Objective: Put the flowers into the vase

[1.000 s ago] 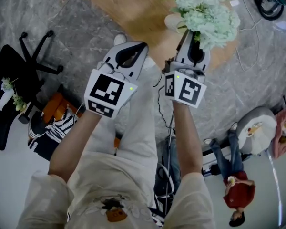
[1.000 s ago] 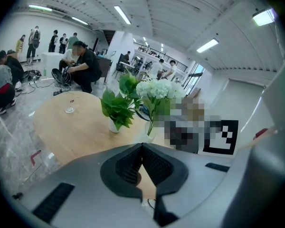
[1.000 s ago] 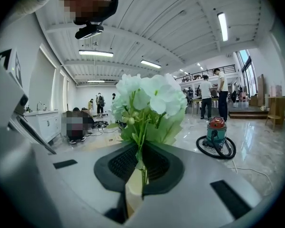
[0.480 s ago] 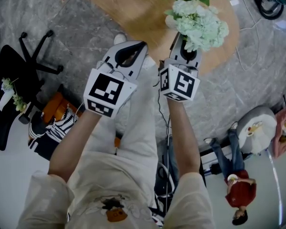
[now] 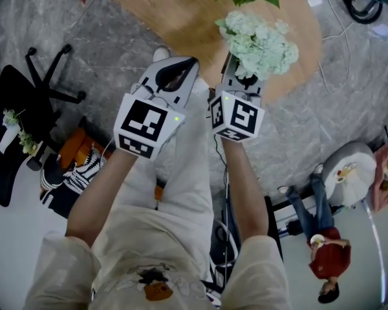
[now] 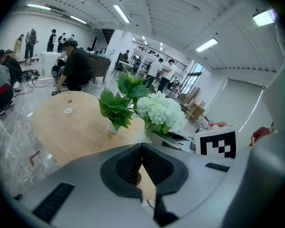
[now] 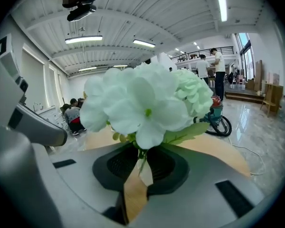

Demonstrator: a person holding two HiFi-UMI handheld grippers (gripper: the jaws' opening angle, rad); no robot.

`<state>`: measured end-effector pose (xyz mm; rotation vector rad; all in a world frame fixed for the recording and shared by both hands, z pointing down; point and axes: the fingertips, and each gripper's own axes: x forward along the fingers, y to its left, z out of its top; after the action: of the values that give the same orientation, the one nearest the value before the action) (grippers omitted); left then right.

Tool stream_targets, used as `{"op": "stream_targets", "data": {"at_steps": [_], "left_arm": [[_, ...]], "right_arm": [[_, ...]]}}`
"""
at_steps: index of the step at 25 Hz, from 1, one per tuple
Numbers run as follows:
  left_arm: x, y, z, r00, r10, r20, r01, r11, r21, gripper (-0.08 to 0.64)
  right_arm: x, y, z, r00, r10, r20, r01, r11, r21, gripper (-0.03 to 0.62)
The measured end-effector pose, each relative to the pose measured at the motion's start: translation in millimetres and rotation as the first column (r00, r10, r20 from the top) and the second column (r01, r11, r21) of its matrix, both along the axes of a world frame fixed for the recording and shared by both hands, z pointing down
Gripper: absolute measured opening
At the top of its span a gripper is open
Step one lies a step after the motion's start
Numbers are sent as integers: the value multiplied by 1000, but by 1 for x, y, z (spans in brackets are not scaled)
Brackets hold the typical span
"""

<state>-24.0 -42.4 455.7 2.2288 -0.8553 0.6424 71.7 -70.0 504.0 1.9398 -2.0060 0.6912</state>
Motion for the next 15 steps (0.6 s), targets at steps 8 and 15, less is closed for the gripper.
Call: {"op": "stream_targets", "data": {"at_steps": [8,15], "left_arm": [[6,-1,-1,1000,13,5,-13,1000,-3,3],[11,-1,0,1000,24,5,-24,1000,-6,3]], "right_arm": [[2,13,0,1000,6,4,-5,999,-34,78],[0,24,5,1000,9,7,-9,997,-75,131]]}}
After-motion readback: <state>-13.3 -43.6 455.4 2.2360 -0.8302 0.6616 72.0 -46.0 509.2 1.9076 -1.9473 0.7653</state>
